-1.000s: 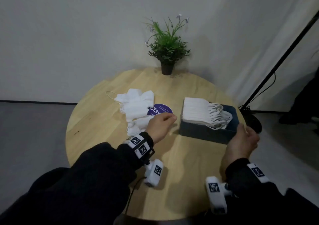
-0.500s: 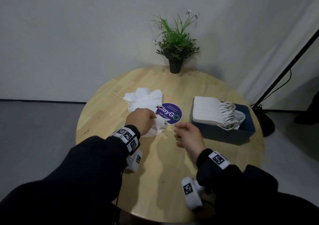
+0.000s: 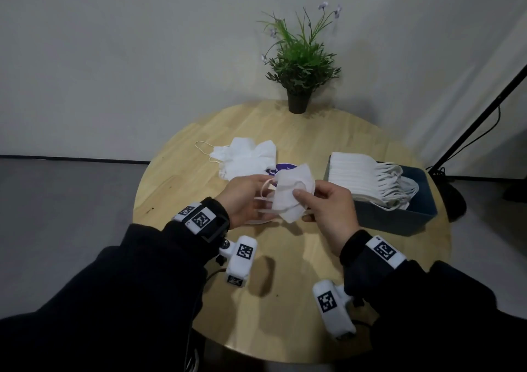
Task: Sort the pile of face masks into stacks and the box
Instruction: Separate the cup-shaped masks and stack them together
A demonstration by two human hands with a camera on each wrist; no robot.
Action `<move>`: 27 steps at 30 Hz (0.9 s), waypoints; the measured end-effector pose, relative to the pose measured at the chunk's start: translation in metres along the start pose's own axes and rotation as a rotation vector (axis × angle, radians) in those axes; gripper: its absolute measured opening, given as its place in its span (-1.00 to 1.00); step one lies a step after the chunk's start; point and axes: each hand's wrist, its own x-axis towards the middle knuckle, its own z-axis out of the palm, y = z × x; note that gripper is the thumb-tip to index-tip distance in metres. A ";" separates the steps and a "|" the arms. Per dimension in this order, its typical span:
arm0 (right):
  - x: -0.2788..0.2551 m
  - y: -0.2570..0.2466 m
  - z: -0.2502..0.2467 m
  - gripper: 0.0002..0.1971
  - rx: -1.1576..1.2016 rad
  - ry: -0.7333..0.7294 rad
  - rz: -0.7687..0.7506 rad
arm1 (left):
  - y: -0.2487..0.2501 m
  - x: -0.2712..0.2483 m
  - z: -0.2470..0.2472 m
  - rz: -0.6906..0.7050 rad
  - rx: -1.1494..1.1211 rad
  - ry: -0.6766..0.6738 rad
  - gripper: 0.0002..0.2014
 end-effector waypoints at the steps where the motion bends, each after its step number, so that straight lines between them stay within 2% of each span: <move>1: 0.000 0.000 -0.003 -0.93 -0.020 -0.002 -0.012 | 0.001 0.002 -0.001 0.050 0.044 0.070 -0.75; 2: 0.000 0.001 -0.007 -0.88 -0.033 -0.012 -0.023 | 0.004 0.003 -0.003 0.104 0.112 0.118 -0.75; 4: 0.000 -0.001 -0.012 -0.78 -0.044 -0.028 -0.036 | 0.011 0.003 -0.004 0.175 0.217 0.093 -0.64; 8: -0.002 0.002 -0.018 -0.48 -0.027 -0.061 -0.028 | 0.008 -0.002 0.007 0.210 0.380 -0.141 -0.54; 11: -0.005 0.001 -0.020 -0.35 -0.024 -0.071 -0.032 | -0.006 -0.003 0.012 0.177 0.452 -0.269 -0.69; 14: -0.008 -0.003 -0.023 -0.42 -0.004 -0.095 -0.031 | -0.012 -0.001 0.010 0.171 0.538 -0.300 -0.84; 17: -0.007 -0.007 -0.029 -0.73 0.031 -0.085 -0.023 | -0.009 0.002 0.003 0.179 0.552 -0.264 -0.78; 19: -0.007 -0.010 -0.033 -0.82 0.060 -0.089 -0.004 | -0.005 0.001 -0.001 0.211 0.579 -0.268 -0.75; 20: -0.006 -0.010 -0.035 -0.80 0.083 -0.099 0.014 | -0.004 0.001 -0.001 0.233 0.574 -0.297 -0.69; 22: -0.004 -0.010 -0.038 -0.62 0.113 -0.127 0.050 | -0.004 -0.003 0.004 0.292 0.524 -0.384 -0.51; 24: -0.004 -0.010 -0.039 -0.45 0.130 -0.167 0.084 | -0.007 -0.006 0.009 0.319 0.520 -0.465 -0.42; 26: -0.004 -0.008 -0.039 -0.43 0.131 -0.186 0.114 | -0.009 -0.008 0.011 0.276 0.548 -0.503 -0.50; 27: -0.004 -0.007 -0.041 -0.50 0.126 -0.172 0.122 | -0.009 -0.009 0.011 0.256 0.586 -0.478 -0.62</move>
